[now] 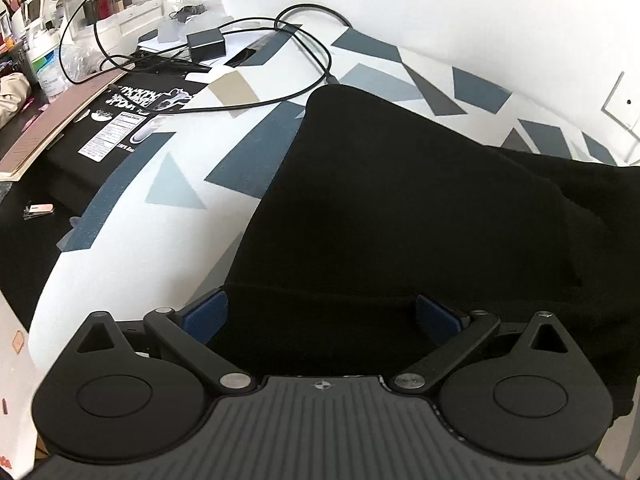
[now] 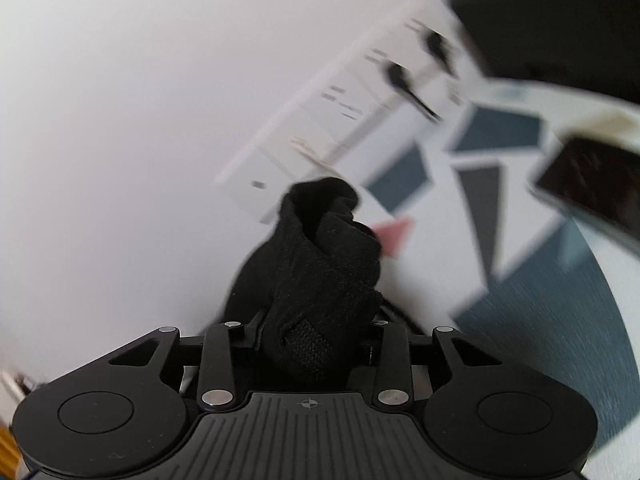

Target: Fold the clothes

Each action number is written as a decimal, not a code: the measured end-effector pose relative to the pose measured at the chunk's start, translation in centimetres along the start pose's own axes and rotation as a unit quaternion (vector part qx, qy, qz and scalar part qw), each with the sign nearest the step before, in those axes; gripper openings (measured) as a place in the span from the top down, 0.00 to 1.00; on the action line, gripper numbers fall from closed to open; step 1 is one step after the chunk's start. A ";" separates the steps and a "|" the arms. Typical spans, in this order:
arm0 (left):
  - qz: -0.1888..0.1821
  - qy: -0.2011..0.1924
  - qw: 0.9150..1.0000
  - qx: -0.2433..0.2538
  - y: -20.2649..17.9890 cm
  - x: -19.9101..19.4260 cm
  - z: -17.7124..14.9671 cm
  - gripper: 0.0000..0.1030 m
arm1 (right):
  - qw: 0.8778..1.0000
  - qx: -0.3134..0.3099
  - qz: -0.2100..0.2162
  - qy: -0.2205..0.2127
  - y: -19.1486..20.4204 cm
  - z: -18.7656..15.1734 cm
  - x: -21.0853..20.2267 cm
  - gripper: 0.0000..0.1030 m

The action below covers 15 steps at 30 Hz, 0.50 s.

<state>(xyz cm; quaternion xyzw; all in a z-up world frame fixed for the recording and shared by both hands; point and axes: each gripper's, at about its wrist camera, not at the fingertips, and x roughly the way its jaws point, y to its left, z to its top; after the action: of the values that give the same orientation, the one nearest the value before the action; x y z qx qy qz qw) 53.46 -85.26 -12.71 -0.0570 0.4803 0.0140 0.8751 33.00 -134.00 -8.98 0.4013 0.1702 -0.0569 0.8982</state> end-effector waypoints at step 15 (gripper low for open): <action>-0.198 -0.032 0.973 -0.118 11.0 -2.7 -0.4 0.01 | 0.926 -0.345 0.155 0.005 27.5 -6.3 -0.1 0.71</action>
<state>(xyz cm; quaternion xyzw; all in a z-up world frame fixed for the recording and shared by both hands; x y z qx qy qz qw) 50.79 -74.30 -11.65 -0.2532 0.4263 -0.1014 0.8625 37.85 -110.91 6.43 0.0881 0.1191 0.1475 0.9779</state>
